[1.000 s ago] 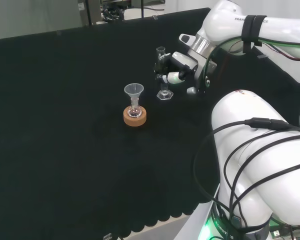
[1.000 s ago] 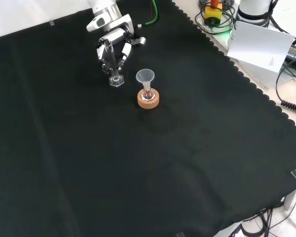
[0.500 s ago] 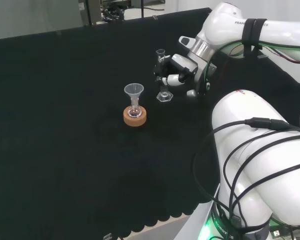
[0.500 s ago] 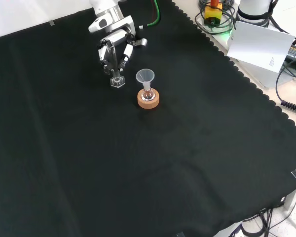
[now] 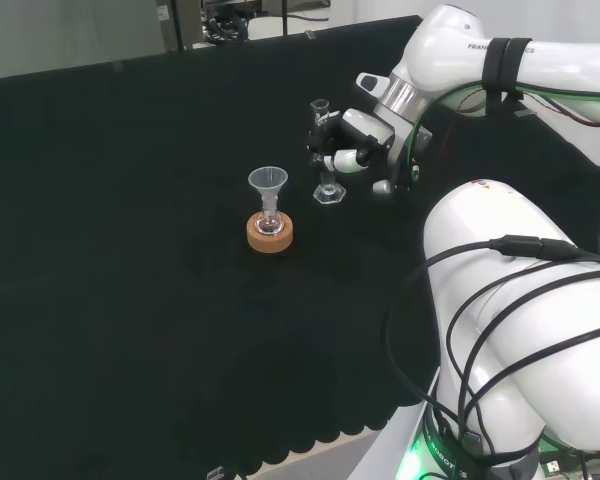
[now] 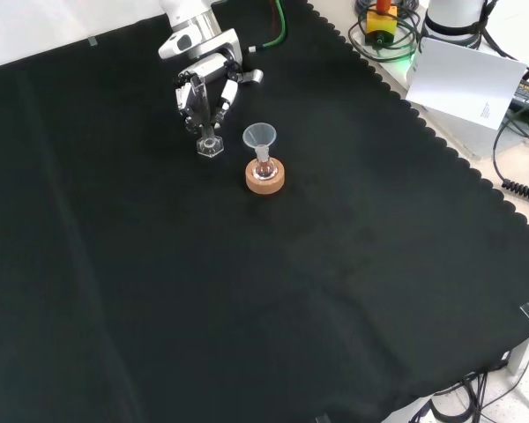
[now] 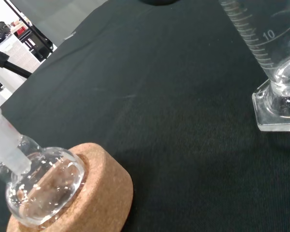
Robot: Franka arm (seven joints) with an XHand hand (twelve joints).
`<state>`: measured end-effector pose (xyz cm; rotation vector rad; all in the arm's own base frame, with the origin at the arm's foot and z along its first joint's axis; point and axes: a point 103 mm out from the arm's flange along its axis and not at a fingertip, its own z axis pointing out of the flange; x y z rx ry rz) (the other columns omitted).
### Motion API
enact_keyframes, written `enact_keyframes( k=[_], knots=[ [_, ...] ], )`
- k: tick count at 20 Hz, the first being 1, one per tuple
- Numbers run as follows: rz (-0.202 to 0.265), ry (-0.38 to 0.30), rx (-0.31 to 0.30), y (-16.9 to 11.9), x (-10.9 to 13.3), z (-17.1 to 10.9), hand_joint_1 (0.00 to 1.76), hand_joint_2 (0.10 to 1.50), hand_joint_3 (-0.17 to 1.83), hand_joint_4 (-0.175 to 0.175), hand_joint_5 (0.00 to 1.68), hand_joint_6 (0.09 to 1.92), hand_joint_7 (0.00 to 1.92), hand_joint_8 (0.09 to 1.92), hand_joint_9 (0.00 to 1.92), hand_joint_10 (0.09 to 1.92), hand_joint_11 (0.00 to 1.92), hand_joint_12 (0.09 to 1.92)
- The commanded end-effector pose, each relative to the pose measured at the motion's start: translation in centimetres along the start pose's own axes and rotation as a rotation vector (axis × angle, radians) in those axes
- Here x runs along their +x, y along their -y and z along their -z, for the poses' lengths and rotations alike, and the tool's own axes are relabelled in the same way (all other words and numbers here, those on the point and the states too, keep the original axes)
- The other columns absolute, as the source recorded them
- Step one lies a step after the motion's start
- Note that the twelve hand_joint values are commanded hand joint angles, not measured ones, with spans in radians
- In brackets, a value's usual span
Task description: Put the graduated cylinder back on the table.
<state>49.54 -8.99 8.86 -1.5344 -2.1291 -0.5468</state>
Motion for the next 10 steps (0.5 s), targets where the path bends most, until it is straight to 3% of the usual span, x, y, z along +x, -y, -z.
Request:
enact_keyframes(
  k=[1,4,10],
  knots=[
    [0.0,-0.028,-0.005,0.1,-0.02,-0.31,1.13,1.19,0.01,-0.175,0.84,1.22,0.97,0.57,1.37,0.09,1.13,0.83],
    [0.004,-0.033,-0.002,0.13,-0.02,-0.18,1.13,1.18,0.0,-0.171,0.86,1.19,0.93,0.59,1.35,0.09,1.13,0.87],
    [0.001,-0.051,0.003,0.27,-0.23,0.02,1.1,1.16,0.0,-0.106,0.89,1.14,0.92,0.61,1.34,0.09,1.09,0.91]
  ],
)
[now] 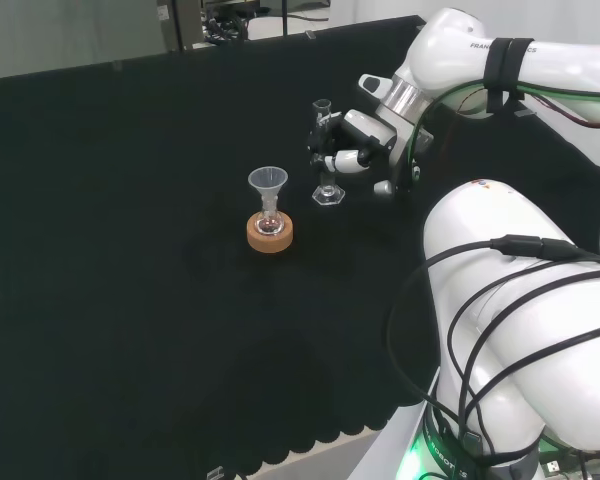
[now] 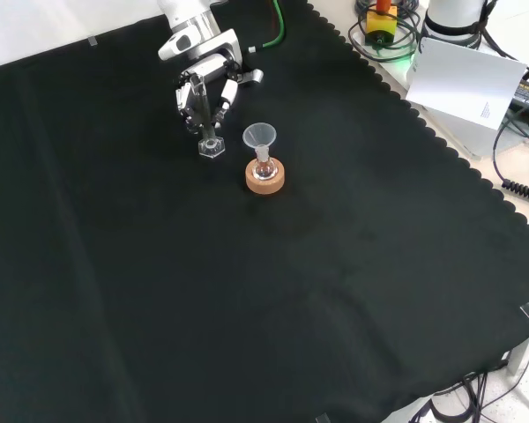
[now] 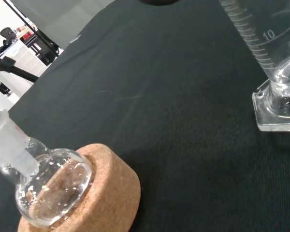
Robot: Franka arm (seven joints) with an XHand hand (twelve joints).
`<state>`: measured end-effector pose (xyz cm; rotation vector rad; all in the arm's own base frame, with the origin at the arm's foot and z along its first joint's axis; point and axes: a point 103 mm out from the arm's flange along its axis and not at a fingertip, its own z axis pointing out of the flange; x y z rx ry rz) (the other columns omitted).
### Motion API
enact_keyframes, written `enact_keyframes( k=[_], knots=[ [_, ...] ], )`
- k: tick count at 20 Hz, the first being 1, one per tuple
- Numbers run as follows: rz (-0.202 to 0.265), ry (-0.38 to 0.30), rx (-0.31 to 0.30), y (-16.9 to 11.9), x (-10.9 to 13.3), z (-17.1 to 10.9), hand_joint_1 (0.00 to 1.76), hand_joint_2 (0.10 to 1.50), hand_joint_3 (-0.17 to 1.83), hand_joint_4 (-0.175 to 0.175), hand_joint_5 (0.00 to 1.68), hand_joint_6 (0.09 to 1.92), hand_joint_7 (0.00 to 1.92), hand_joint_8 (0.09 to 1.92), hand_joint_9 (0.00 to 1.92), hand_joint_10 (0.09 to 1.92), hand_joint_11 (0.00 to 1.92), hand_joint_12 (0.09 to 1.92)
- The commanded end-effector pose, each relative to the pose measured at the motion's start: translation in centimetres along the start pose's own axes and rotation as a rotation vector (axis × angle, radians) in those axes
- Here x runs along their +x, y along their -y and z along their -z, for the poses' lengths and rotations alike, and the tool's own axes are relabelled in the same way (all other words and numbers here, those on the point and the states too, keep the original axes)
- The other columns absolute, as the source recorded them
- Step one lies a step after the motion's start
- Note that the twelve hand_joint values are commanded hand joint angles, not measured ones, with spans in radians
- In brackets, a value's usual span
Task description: Put the graduated cylinder back on the table.
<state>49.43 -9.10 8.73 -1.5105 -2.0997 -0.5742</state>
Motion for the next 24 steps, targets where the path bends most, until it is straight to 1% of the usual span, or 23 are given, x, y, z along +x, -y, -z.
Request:
enact_keyframes(
  k=[1,5,11,12,13,15,19,24],
  knots=[
    [0.0,-0.011,0.004,0.13,-0.11,0.16,1.1,1.16,-0.01,-0.095,0.9,1.14,0.91,0.61,1.34,0.09,1.08,0.92],
    [-0.002,-0.013,0.008,0.12,-0.19,0.07,1.08,1.15,-0.01,-0.045,0.91,1.11,0.89,0.61,1.32,0.09,1.02,0.98],
    [-0.003,-0.014,0.011,0.32,-0.25,0.22,1.07,1.14,0.0,-0.011,0.92,1.1,0.85,0.62,1.29,0.09,0.96,1.03],
    [-0.003,-0.018,0.01,0.42,-0.33,0.25,1.07,1.12,-0.02,-0.021,0.88,1.02,0.84,0.62,1.27,0.09,0.93,1.05],
    [-0.003,-0.021,0.011,0.52,-0.42,0.25,1.07,1.12,-0.08,-0.034,0.84,0.93,0.82,0.62,1.26,0.09,0.9,1.06],
    [-0.004,-0.021,0.013,0.5,-0.47,0.17,1.06,1.13,-0.15,-0.049,0.79,0.83,0.78,0.62,1.22,0.09,0.84,1.08],
    [-0.006,-0.023,0.016,0.6,-0.55,0.12,1.05,1.12,-0.17,-0.054,0.75,0.79,0.73,0.63,1.16,0.09,0.76,1.13],
    [-0.008,-0.023,0.018,0.91,-0.65,0.13,1.02,1.09,-0.17,-0.048,0.7,0.78,0.67,0.64,1.1,0.09,0.65,1.2]
  ],
)
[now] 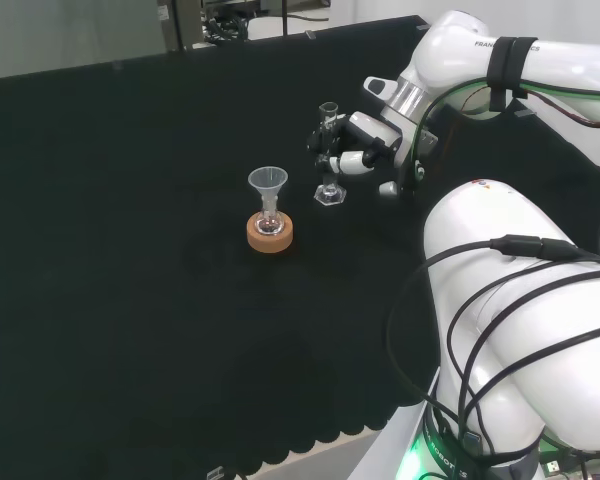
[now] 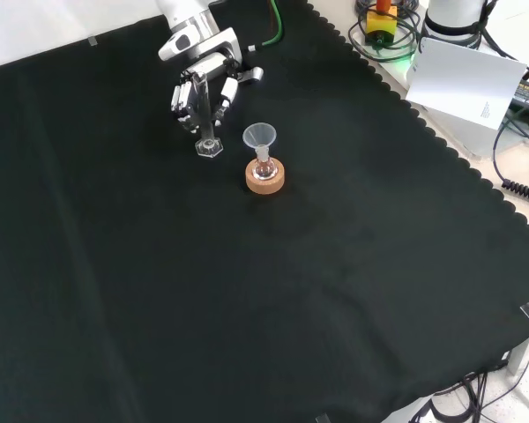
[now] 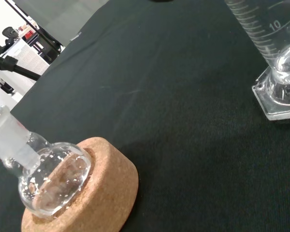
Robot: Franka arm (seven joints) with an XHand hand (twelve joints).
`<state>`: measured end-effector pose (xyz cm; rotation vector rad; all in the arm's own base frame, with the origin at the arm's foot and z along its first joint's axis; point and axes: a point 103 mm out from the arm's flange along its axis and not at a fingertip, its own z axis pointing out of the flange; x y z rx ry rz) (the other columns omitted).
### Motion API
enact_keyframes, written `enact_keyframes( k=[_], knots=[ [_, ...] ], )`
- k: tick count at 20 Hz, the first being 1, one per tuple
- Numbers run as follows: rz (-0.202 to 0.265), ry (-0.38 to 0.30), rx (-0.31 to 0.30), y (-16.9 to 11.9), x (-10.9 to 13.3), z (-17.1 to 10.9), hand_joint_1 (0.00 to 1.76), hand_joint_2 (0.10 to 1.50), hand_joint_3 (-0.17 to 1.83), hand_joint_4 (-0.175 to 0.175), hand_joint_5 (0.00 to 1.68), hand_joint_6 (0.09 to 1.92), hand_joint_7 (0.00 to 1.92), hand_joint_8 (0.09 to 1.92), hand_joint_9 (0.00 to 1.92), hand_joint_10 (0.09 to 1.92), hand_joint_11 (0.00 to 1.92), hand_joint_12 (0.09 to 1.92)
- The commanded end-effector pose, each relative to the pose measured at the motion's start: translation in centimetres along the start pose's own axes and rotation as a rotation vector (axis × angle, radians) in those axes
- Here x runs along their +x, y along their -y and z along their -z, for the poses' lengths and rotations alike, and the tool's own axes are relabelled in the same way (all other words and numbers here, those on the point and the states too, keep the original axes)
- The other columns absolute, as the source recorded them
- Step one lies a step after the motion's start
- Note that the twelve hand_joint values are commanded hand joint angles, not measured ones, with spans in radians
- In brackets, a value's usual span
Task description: Put the graduated cylinder back on the table.
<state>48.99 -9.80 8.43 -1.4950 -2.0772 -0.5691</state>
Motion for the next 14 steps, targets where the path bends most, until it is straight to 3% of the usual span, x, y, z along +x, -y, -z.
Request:
enact_keyframes(
  k=[1,10,14],
  knots=[
    [-0.006,0.0,0.008,0.2,-0.1,-0.1,1.01,1.09,-0.17,-0.047,0.69,0.78,0.67,0.65,1.1,0.09,0.64,1.21],
    [-0.007,-0.006,-0.022,0.4,0.1,1.0,0.99,1.07,-0.17,-0.056,0.66,0.76,0.64,0.64,1.07,0.09,0.6,1.22],
    [-0.011,0.005,-0.038,0.4,0.2,2.1,0.96,1.03,-0.17,-0.072,0.55,0.73,0.58,0.65,1.03,0.09,0.55,1.25]
  ],
)
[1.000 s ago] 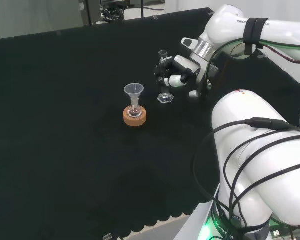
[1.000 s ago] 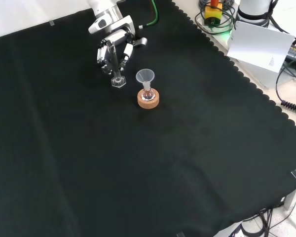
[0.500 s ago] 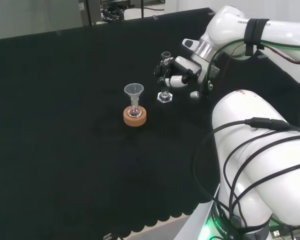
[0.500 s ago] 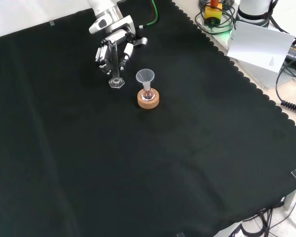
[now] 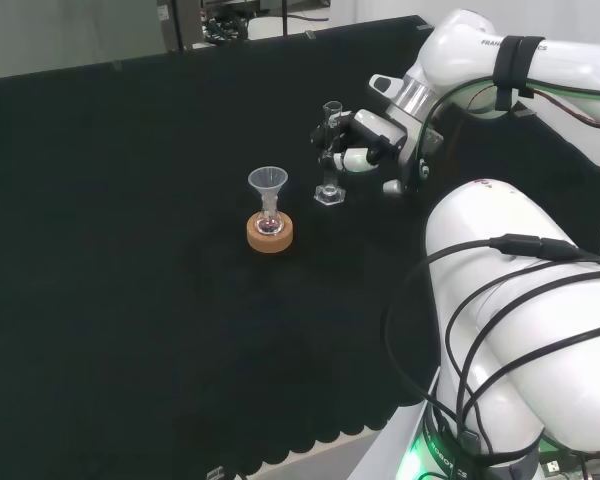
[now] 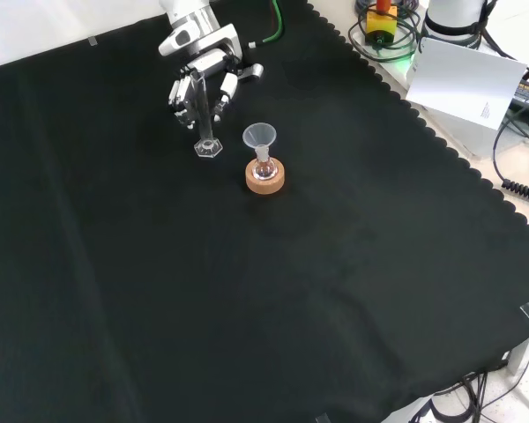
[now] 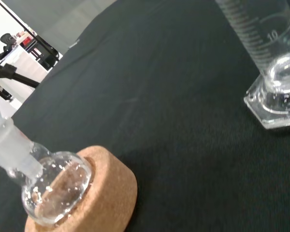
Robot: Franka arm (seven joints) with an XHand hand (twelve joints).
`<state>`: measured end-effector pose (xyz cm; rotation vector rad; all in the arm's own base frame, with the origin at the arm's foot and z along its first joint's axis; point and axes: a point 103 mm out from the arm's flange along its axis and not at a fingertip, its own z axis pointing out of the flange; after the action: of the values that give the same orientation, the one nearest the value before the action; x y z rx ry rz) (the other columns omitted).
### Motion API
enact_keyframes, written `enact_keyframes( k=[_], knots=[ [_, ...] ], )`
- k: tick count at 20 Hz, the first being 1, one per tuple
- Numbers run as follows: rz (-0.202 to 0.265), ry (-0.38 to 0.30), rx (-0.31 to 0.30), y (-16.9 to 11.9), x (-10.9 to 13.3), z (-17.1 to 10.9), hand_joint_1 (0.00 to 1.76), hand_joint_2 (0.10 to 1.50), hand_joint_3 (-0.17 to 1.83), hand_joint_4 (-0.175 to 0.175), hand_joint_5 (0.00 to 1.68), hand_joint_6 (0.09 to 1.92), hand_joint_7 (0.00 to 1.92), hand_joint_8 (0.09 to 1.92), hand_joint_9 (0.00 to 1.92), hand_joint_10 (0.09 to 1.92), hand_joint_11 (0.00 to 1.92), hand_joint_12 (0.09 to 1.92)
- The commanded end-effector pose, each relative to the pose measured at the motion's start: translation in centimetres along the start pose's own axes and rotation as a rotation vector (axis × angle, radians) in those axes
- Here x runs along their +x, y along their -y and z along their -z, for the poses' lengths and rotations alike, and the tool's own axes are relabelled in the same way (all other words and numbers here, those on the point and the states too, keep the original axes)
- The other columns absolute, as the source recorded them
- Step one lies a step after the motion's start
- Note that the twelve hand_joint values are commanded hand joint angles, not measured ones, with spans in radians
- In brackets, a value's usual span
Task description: Put the graduated cylinder back on the table.
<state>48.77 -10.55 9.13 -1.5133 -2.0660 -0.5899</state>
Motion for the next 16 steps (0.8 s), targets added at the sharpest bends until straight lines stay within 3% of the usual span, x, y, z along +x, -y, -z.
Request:
enact_keyframes(
  k=[1,8,14,16],
  knots=[
    [-0.001,0.011,-0.021,0.0,0.3,1.4,0.95,1.01,-0.17,-0.077,0.51,0.72,0.56,0.65,1.01,0.09,0.53,1.25],
    [-0.013,0.028,-0.026,-0.1,0.7,2.4,0.89,0.96,-0.17,-0.091,0.37,0.54,0.34,0.7,0.84,0.09,0.36,1.33],
    [-0.031,0.05,-0.071,0.6,1.1,4.3,0.85,0.94,-0.17,-0.098,0.29,0.28,0.07,0.7,0.6,0.09,0.18,1.4],
    [-0.038,0.055,-0.083,0.9,1.4,5.2,0.83,0.93,-0.17,-0.099,0.27,0.18,0.02,0.6,0.53,0.09,0.12,1.42]
  ],
)
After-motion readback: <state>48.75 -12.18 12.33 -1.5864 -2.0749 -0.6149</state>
